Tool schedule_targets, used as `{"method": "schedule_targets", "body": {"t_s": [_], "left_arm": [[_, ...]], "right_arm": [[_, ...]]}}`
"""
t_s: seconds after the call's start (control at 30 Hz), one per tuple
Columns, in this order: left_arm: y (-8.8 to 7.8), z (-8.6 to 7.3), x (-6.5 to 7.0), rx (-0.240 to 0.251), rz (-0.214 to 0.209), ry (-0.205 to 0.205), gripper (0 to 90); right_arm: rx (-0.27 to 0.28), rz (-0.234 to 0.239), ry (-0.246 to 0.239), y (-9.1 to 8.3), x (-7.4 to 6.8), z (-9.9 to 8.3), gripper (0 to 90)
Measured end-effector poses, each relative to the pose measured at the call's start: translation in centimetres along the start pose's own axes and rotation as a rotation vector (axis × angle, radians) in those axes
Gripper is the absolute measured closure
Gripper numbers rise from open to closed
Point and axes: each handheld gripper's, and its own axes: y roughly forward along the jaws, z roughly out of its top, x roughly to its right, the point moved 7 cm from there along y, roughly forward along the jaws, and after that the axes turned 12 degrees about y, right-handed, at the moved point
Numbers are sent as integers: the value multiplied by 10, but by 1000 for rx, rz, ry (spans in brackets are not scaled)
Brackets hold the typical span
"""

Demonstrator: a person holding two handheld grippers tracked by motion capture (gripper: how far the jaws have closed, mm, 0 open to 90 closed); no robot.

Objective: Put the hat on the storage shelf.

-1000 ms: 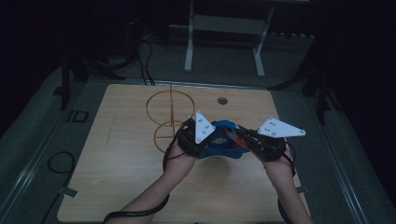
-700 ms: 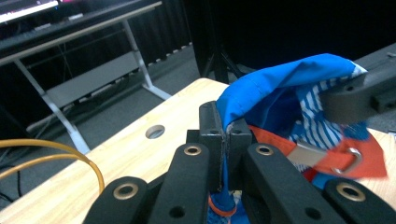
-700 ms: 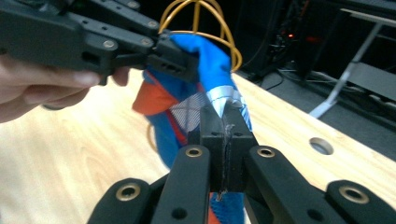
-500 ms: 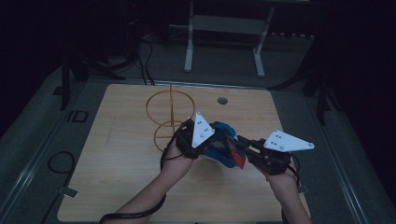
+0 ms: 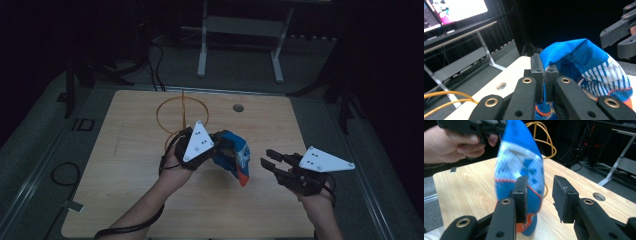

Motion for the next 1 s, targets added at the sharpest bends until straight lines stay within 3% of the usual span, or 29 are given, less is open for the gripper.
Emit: {"method": "schedule_targets", "body": {"t_s": [0.07, 0.1, 0.23, 0.33, 0.43, 0.57, 0.77, 0.93, 1.0], "left_arm": [[-5, 0, -2, 19, -19, 9, 900], [-7, 0, -2, 37, -48, 11, 899], [-19, 4, 0, 138, -125, 40, 899], [-26, 7, 3, 187, -173, 49, 899], [-30, 9, 4, 218, -209, 49, 899], [-37, 12, 8, 279, -295, 32, 898], [-45, 17, 13, 341, -367, 54, 898], [-48, 21, 16, 352, -385, 63, 898], [-49, 22, 18, 358, -391, 65, 898]], "right_arm": [[1, 10, 1, 0, -1, -1, 647], [-2, 22, -3, 1, -3, -2, 647], [-7, 36, -8, 1, -7, -3, 647], [-11, 52, -4, 2, -10, -5, 647], [-13, 80, 0, 2, -17, -6, 647], [-16, 132, -24, 1, -33, -8, 640], [-31, 203, -48, 3, -54, -12, 605], [-39, 241, -60, 9, -68, -15, 505], [-44, 243, -64, 13, -70, -15, 505]]}}
